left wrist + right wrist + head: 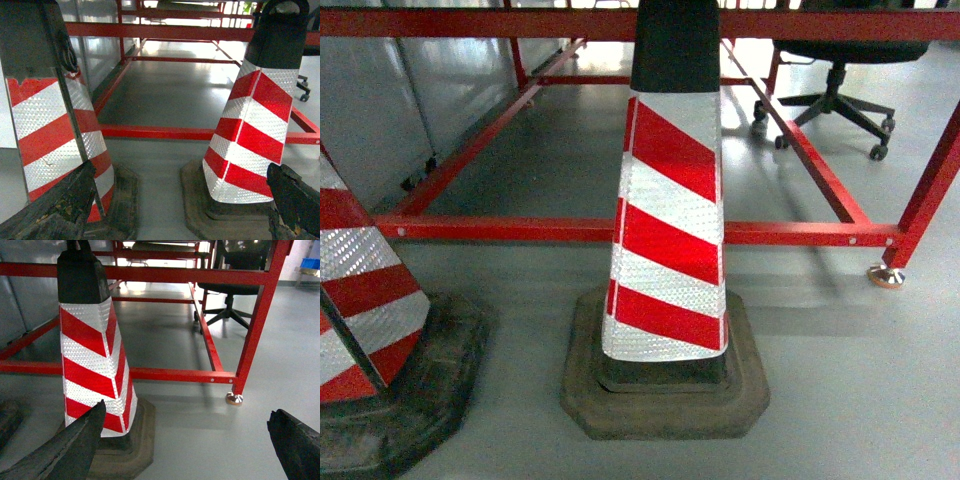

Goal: Sort blue parts and orange caps into right shelf containers

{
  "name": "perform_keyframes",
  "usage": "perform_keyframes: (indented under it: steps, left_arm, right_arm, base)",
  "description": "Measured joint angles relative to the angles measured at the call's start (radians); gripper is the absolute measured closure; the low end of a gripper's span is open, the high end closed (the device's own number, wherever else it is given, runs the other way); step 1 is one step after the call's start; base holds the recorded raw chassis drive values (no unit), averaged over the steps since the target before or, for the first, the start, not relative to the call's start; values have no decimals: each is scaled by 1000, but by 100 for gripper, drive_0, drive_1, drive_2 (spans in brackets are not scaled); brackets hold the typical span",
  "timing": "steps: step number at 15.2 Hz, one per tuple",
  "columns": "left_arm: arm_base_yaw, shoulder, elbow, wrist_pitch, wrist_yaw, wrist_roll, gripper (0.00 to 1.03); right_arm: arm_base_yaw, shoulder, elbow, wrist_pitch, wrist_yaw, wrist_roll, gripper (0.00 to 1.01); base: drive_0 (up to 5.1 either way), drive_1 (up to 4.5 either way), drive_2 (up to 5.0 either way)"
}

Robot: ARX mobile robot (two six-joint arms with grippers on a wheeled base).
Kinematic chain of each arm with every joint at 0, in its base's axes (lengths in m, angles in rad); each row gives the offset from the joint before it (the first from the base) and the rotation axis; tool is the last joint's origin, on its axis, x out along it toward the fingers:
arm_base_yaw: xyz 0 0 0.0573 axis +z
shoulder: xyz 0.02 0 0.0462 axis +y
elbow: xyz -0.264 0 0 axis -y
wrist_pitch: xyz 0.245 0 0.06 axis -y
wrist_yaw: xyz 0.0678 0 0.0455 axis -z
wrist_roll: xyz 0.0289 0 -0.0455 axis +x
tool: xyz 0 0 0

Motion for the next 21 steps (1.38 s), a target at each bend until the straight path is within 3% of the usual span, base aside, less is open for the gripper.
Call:
perform_keyframes:
  steps: [21]
  left_arm:
    - [0, 0, 0, 0, -3, 0, 5]
  right_arm:
    - [0, 0, 0, -1, 1, 0, 3]
  base:
    - [0, 0, 0]
